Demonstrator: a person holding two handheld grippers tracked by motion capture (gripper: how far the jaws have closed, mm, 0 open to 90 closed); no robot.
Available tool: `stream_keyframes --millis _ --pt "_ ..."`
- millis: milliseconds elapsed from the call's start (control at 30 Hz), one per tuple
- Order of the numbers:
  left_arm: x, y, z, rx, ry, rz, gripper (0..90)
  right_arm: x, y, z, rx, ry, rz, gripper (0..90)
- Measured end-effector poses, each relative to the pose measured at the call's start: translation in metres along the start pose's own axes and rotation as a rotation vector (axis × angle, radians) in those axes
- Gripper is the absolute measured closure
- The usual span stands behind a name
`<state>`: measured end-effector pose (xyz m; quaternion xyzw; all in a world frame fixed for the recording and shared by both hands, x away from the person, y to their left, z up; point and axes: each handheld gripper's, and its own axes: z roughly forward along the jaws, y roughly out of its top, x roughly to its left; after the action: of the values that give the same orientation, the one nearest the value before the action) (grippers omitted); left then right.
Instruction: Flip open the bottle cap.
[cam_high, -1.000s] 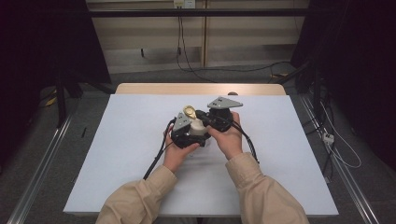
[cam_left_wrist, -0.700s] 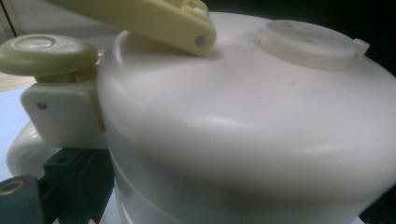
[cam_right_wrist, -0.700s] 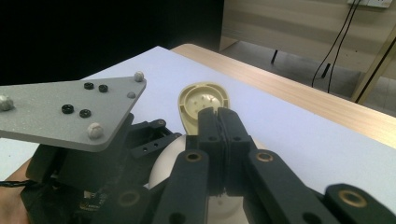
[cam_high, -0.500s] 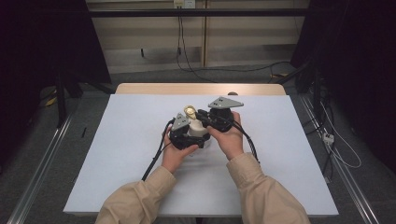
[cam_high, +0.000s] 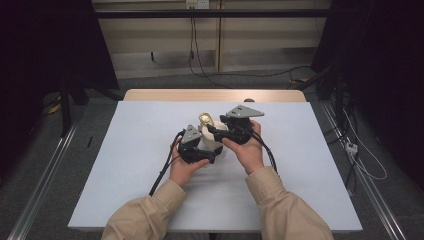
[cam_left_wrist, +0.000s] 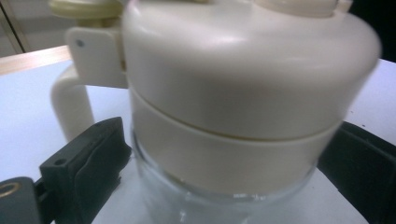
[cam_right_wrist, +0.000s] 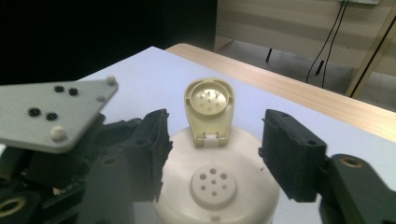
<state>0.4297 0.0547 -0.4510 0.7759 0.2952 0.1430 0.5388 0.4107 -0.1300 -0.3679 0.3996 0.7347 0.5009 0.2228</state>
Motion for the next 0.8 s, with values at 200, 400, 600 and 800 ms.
stream_keyframes --millis 200,400,600,800 --pt "0.001 -0.002 -0.009 0.007 -0.003 -0.006 3.7 -0.002 -0.004 -0.003 -0.002 -0.006 0.014 26.6" --pt "0.004 0.0 -0.024 -0.017 0.001 -0.01 3.8 -0.003 -0.009 -0.01 -0.011 -0.001 0.012 20.4" --pt "0.006 0.001 -0.044 -0.025 0.014 0.011 3.7 -0.001 -0.013 -0.018 -0.017 0.015 0.011 17.3" --pt "0.008 -0.001 -0.061 -0.041 0.019 0.008 3.7 0.001 -0.016 -0.029 -0.024 0.018 -0.003 15.9"
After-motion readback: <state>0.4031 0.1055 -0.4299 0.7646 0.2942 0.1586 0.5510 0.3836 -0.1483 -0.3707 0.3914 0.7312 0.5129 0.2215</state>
